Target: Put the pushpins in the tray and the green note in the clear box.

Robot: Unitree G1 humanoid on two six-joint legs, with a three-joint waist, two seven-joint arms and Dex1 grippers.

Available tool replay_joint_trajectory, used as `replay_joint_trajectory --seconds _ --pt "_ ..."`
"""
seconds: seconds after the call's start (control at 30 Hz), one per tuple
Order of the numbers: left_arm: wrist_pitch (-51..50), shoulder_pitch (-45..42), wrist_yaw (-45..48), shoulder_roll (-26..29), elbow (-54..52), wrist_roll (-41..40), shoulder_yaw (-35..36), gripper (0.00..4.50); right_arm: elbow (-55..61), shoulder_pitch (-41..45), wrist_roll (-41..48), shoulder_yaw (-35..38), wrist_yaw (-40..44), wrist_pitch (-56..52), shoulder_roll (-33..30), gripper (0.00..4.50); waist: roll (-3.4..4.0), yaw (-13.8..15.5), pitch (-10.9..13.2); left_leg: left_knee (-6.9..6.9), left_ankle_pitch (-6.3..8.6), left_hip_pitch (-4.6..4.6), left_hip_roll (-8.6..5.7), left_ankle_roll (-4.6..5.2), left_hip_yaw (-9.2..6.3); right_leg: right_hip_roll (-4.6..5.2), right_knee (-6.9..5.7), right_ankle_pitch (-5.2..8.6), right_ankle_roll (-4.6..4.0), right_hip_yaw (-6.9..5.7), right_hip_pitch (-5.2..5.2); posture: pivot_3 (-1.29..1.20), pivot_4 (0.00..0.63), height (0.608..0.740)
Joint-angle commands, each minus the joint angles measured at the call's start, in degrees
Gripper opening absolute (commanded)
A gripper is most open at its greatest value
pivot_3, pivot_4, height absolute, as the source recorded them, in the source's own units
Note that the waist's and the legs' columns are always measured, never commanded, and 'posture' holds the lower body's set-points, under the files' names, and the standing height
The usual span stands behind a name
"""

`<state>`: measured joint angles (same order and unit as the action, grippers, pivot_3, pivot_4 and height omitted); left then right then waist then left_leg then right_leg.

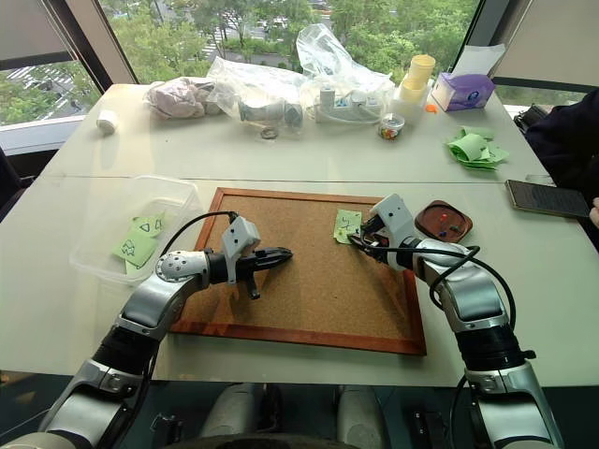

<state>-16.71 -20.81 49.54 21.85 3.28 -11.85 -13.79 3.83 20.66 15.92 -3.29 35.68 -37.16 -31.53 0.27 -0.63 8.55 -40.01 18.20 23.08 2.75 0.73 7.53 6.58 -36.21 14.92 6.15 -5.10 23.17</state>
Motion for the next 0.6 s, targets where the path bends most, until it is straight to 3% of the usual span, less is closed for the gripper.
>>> replay_joint_trajectory --seconds 0.03,0.27,0.6 --pt "-1.02 1.54 -0.42 0.63 1.53 1.75 -0.94 0.0 1.35 1.45 -0.04 0.57 0.28 0.62 0.24 0.08 0.0 -0.04 0.0 0.0 0.0 0.0 0.0 0.0 0.01 0.0 0.0 0.0 0.0 0.0 0.0 0.0 0.15 0.74" --pt "-1.18 1.58 -0.39 0.68 1.59 1.69 -0.95 0.0 4.36 1.67 0.74 2.83 0.25 -0.87 -1.38 0.08 0.0 0.01 0.0 0.0 0.0 0.0 0.01 0.0 0.0 0.0 0.0 0.0 0.0 0.0 0.0 0.0 0.15 0.74" --pt "-1.42 1.92 -0.27 0.83 1.84 1.74 -1.2 0.0 3.36 5.81 7.73 19.96 -5.64 -7.22 -4.1 0.08 -0.03 0.03 -0.01 0.01 0.02 0.1 0.0 0.03 -0.01 0.05 0.02 0.0 0.0 -0.01 0.11 0.0 0.15 0.74"
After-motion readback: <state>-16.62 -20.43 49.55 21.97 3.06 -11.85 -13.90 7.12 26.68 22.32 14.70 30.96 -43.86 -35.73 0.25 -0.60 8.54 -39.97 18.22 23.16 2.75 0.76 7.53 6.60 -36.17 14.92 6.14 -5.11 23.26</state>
